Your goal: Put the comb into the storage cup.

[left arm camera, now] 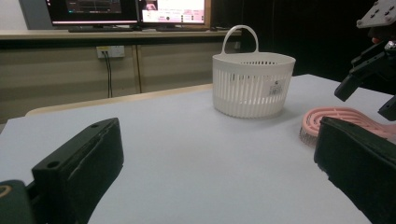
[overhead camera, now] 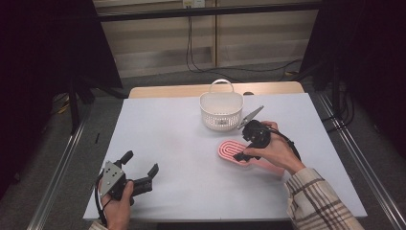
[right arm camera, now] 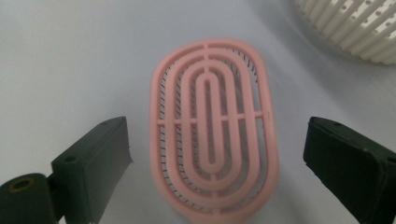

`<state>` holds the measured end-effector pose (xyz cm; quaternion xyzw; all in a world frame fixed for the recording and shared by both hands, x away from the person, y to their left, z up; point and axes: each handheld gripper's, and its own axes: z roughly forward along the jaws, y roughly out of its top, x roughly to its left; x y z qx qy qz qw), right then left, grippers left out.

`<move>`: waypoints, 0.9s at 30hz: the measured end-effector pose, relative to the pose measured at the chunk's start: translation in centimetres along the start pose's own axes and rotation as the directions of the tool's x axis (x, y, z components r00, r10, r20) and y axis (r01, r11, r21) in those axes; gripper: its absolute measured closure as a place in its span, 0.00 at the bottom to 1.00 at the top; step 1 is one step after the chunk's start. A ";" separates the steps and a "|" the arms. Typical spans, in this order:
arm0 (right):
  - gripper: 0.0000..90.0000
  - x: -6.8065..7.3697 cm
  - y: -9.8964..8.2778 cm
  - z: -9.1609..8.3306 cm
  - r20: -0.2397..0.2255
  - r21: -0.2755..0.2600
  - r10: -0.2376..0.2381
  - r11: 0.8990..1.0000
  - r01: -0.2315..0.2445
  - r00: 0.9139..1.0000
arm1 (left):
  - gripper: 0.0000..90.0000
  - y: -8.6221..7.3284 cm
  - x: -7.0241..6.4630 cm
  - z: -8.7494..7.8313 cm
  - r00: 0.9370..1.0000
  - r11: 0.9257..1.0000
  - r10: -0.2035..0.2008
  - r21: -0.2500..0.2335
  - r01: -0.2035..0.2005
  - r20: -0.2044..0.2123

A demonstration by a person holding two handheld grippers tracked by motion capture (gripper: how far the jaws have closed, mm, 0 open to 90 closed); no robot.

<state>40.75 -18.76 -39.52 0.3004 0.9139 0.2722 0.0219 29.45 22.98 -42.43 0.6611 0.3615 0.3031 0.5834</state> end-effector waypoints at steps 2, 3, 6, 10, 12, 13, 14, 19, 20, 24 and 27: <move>0.07 0.0 0.0 0.4 0.008 0.020 -0.008 1.000 0.008 1.000 | 0.02 0.0 0.0 0.0 1.000 1.000 -0.005 -0.005 0.005 -0.001; 0.07 0.0 0.0 0.6 0.017 0.033 -0.008 0.999 0.008 1.000 | 0.02 0.0 0.0 0.0 1.000 1.000 -0.005 -0.005 0.005 -0.002; 0.08 0.0 0.0 1.0 0.016 0.051 -0.008 0.999 0.007 1.000 | 0.02 0.0 0.0 0.0 1.000 1.000 -0.004 0.000 0.004 0.002; 0.08 0.0 0.0 1.4 0.004 0.068 -0.014 0.998 0.014 1.000 | 0.02 0.0 0.0 0.0 1.000 1.000 -0.002 -0.001 0.002 0.001; 0.08 0.0 0.0 1.5 -0.004 0.076 -0.011 0.997 0.011 1.000 | 0.02 0.0 0.0 0.0 1.000 1.000 -0.004 0.001 0.004 0.002; 0.07 0.0 0.0 1.6 -0.004 0.078 -0.012 0.997 0.012 1.000 | 0.02 0.0 0.0 0.0 1.000 1.000 -0.004 0.001 0.004 0.002; 0.05 0.1 0.0 1.7 -0.003 0.077 -0.009 0.997 0.010 1.000 | 0.02 0.0 0.0 0.0 1.000 1.000 -0.001 0.001 0.001 0.001; 0.08 0.2 0.1 2.4 -0.002 0.106 -0.029 0.994 0.029 1.000 | 0.02 0.0 0.0 0.0 1.000 1.000 -0.003 0.000 0.003 0.002; 0.08 0.2 0.1 2.5 -0.001 0.111 -0.030 0.993 0.030 1.000 | 0.02 0.0 0.0 0.0 1.000 1.000 -0.004 0.001 0.004 0.003; 0.11 0.4 0.1 2.9 -0.012 0.129 -0.033 0.991 0.034 0.999 | 0.02 0.0 0.1 0.0 1.000 1.000 0.002 0.010 -0.002 0.003; 0.11 0.4 0.1 3.3 0.000 0.149 -0.044 0.988 0.043 0.999 | 0.02 0.0 0.1 0.0 1.000 1.000 -0.001 0.005 0.001 0.004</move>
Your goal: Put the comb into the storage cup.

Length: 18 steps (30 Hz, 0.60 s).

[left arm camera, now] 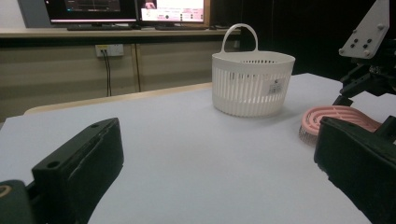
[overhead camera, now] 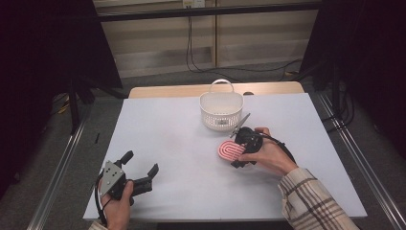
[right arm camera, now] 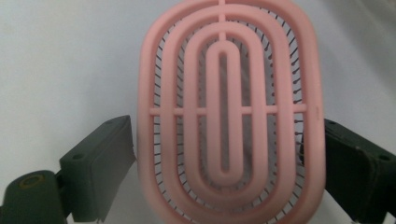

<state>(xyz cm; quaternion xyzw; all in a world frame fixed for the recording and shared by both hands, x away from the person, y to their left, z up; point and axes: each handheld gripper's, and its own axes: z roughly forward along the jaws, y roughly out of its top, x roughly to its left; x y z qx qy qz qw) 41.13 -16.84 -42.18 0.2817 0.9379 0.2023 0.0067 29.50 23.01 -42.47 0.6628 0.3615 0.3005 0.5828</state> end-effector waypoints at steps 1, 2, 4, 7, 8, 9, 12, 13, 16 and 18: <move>0.12 0.0 0.0 0.1 0.002 0.006 -0.003 1.000 0.003 1.000 | 0.02 0.0 0.0 0.0 1.000 1.000 -0.001 -0.001 0.001 0.001; 0.12 0.0 0.0 0.2 0.002 0.009 -0.002 1.000 0.002 1.000 | 0.02 0.0 0.0 0.0 1.000 1.000 0.000 -0.001 0.000 -0.001; 0.10 0.0 0.1 0.2 0.005 0.020 -0.009 1.000 0.009 1.000 | 0.02 0.0 0.0 0.0 1.000 1.000 0.001 0.002 -0.001 0.000; 0.11 0.0 0.2 0.3 0.010 0.019 -0.022 1.000 0.022 1.000 | 0.02 0.0 0.0 0.0 1.000 1.000 -0.001 0.001 0.001 0.001; 0.11 0.0 0.2 0.4 0.012 0.021 -0.016 1.000 0.016 1.000 | 0.02 0.0 0.0 0.0 1.000 1.000 0.000 0.000 0.000 0.000; 0.12 0.0 0.2 0.4 0.009 0.025 -0.019 1.000 0.018 1.000 | 0.02 0.0 0.0 0.0 1.000 1.000 0.002 0.003 -0.002 0.001; 0.14 0.1 0.2 0.6 0.019 0.033 -0.025 0.999 0.024 1.000 | 0.02 0.0 0.0 0.0 1.000 1.000 0.003 0.005 -0.003 0.000; 0.14 0.2 0.3 0.7 0.023 0.034 -0.022 0.999 0.021 0.999 | 0.02 0.0 0.0 0.0 1.000 1.000 0.000 0.001 0.000 0.001; 0.15 0.2 0.4 0.9 0.023 0.037 -0.035 0.999 0.034 0.999 | 0.02 0.0 0.0 0.0 1.000 1.000 -0.003 -0.001 0.003 0.002; 0.14 0.3 0.4 1.0 0.020 0.039 -0.036 0.999 0.035 0.999 | 0.02 0.0 0.0 0.0 1.000 1.000 -0.005 -0.002 0.005 0.003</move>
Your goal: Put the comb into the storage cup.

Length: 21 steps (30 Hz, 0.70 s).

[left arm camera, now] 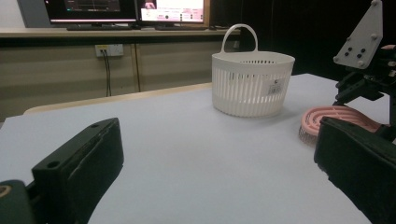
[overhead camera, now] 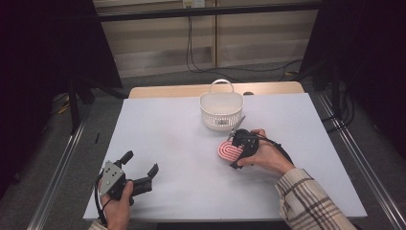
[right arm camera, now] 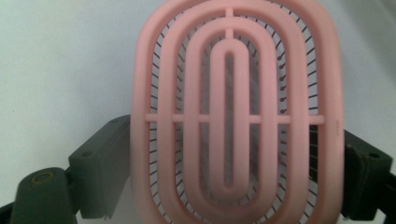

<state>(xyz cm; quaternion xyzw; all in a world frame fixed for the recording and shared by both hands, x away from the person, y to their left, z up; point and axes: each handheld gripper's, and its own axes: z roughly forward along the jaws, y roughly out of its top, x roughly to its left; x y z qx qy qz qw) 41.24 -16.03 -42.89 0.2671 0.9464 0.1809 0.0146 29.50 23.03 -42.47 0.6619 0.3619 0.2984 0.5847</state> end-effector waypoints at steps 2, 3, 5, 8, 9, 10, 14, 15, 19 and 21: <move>0.14 0.0 0.0 0.0 -0.004 0.003 0.003 1.000 -0.003 1.000 | 0.02 0.0 0.0 0.0 1.000 1.000 -0.004 -0.004 0.004 0.000; 0.15 0.0 0.0 0.1 -0.001 0.007 0.003 1.000 -0.003 1.000 | 0.02 0.0 0.0 0.0 1.000 1.000 -0.004 -0.004 0.004 -0.001; 0.15 0.0 0.0 0.2 -0.001 0.009 -0.007 1.000 0.007 1.000 | 0.02 0.0 0.0 0.0 1.000 1.000 0.001 -0.001 -0.001 -0.001; 0.18 0.0 0.0 0.2 0.001 0.011 -0.006 1.000 0.006 1.000 | 0.02 0.0 0.0 0.0 1.000 1.000 0.002 -0.002 -0.002 0.001; 0.19 0.0 0.0 0.2 0.002 0.014 -0.005 1.000 0.005 1.000 | 0.02 0.0 0.0 0.0 1.000 1.000 0.004 -0.001 -0.004 0.002; 0.20 0.0 0.0 0.2 0.007 0.018 -0.007 1.000 0.007 1.000 | 0.02 0.0 0.0 0.0 1.000 1.000 0.006 0.000 -0.006 0.002; 0.20 0.1 0.1 0.3 0.012 0.039 -0.008 0.999 0.007 1.000 | 0.02 0.0 -0.1 0.0 1.000 1.000 0.003 -0.002 -0.003 0.001; 0.20 0.1 0.1 0.3 0.012 0.041 -0.013 0.999 0.013 1.000 | 0.02 0.0 0.0 0.0 1.000 1.000 0.003 -0.002 -0.003 0.000; 0.21 0.2 0.1 0.4 0.019 0.041 -0.019 0.999 0.019 1.000 | 0.02 0.0 0.0 0.0 1.000 1.000 0.005 0.000 -0.005 0.001; 0.21 0.1 0.1 0.3 0.019 0.042 -0.013 0.999 0.013 1.000 | 0.02 0.0 0.0 0.0 1.000 1.000 0.004 -0.001 -0.004 0.001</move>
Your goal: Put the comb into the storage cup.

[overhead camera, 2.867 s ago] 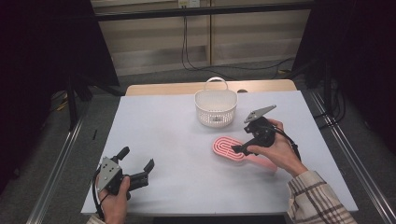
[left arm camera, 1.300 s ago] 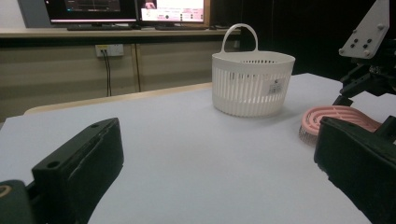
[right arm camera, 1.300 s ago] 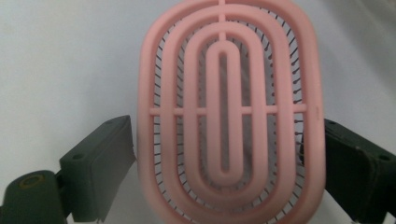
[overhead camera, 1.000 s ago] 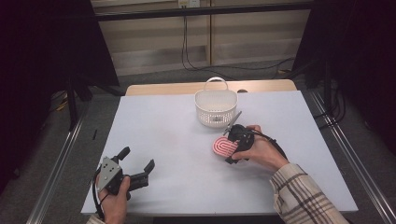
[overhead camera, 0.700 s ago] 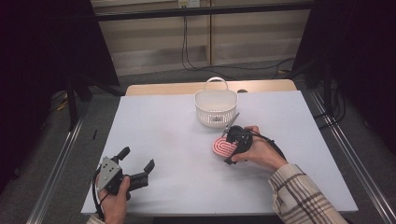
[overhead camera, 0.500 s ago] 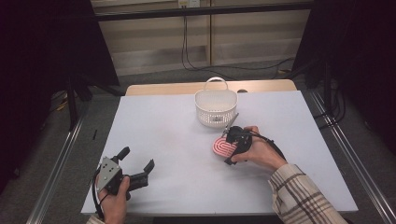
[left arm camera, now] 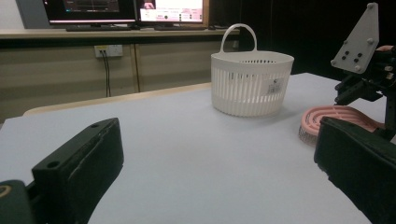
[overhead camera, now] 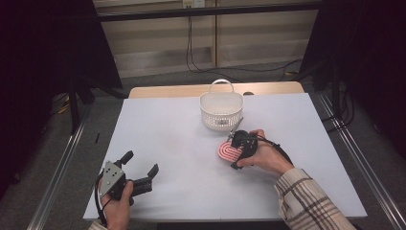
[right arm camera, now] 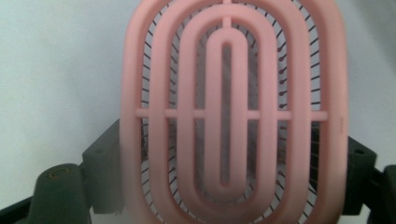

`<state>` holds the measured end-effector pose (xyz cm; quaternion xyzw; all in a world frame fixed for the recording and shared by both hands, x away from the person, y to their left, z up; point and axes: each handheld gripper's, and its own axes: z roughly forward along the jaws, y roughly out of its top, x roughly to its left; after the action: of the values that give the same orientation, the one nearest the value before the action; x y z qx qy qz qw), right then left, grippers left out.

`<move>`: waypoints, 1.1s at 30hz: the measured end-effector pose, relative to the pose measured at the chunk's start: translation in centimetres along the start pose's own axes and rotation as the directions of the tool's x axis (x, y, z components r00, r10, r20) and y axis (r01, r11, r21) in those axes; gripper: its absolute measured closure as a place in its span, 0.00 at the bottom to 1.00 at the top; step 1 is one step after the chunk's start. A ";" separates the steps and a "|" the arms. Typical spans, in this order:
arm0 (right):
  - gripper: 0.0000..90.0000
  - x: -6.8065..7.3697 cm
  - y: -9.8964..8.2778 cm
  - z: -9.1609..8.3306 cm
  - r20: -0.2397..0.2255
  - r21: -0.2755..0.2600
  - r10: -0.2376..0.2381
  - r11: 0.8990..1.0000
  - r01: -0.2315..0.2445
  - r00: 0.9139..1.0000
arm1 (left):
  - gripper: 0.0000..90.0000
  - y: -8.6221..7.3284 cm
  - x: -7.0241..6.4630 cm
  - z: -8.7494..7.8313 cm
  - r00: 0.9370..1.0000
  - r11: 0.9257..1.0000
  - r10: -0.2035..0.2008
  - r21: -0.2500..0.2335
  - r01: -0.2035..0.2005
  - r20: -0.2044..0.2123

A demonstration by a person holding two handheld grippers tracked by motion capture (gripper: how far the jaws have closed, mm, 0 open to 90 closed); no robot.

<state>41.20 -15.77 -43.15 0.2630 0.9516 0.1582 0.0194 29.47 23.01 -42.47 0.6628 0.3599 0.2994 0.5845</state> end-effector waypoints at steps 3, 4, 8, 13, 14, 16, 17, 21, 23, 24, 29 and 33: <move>0.21 0.0 0.1 0.0 0.008 0.006 -0.005 1.000 0.005 1.000 | 0.02 0.0 0.0 0.0 1.000 1.000 0.000 0.005 0.000 0.003; 0.21 0.1 0.1 0.0 0.012 0.009 -0.006 1.000 0.006 1.000 | 0.02 0.0 0.0 0.0 1.000 1.000 -0.005 0.006 0.005 0.005; 0.22 0.2 0.2 0.1 0.018 0.015 -0.008 1.000 0.008 1.000 | 0.02 0.0 0.0 0.0 1.000 1.000 0.000 0.005 0.000 0.004; 0.22 0.2 0.3 0.0 0.016 0.026 0.000 1.000 -0.001 1.000 | 0.02 0.0 0.0 0.0 1.000 1.000 0.000 0.005 0.000 0.005; 0.22 0.2 0.3 0.0 0.016 0.027 0.001 1.000 -0.002 1.000 | 0.02 0.0 0.0 0.0 1.000 1.000 -0.005 0.005 0.005 0.006; 0.22 0.1 0.3 0.0 0.017 0.031 0.008 0.999 -0.008 1.000 | 0.02 0.0 0.0 0.0 1.000 1.000 -0.001 0.006 0.001 0.005; 0.22 0.1 0.3 0.0 0.023 0.033 0.019 0.999 -0.019 1.000 | 0.02 0.0 0.0 0.0 1.000 1.000 0.001 0.005 -0.001 0.004; 0.22 0.0 0.3 -0.1 0.029 0.037 0.032 0.999 -0.034 0.999 | 0.02 0.0 0.0 0.0 1.000 1.000 -0.002 0.006 0.002 0.007; 0.22 0.0 0.2 -0.1 0.031 0.041 0.036 0.998 -0.037 0.999 | 0.02 0.0 0.0 0.0 1.000 1.000 0.000 0.005 0.000 0.005; 0.22 0.0 0.2 -0.1 0.033 0.039 0.036 0.999 -0.037 0.999 | 0.02 0.0 0.0 0.0 1.000 1.000 0.000 0.005 0.000 0.005; 0.22 0.2 0.3 -0.2 0.038 0.043 0.029 0.999 -0.031 0.999 | 0.02 0.0 0.0 0.0 1.000 1.000 0.005 0.015 -0.005 0.009; 0.22 0.3 0.3 -0.3 0.040 0.043 0.032 0.998 -0.034 0.999 | 0.02 0.0 0.0 0.0 1.000 1.000 0.002 0.012 -0.002 0.006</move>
<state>41.06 -15.52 -42.76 0.2822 0.9497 0.1323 0.0296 29.49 23.00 -42.50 0.6676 0.3593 0.2956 0.5812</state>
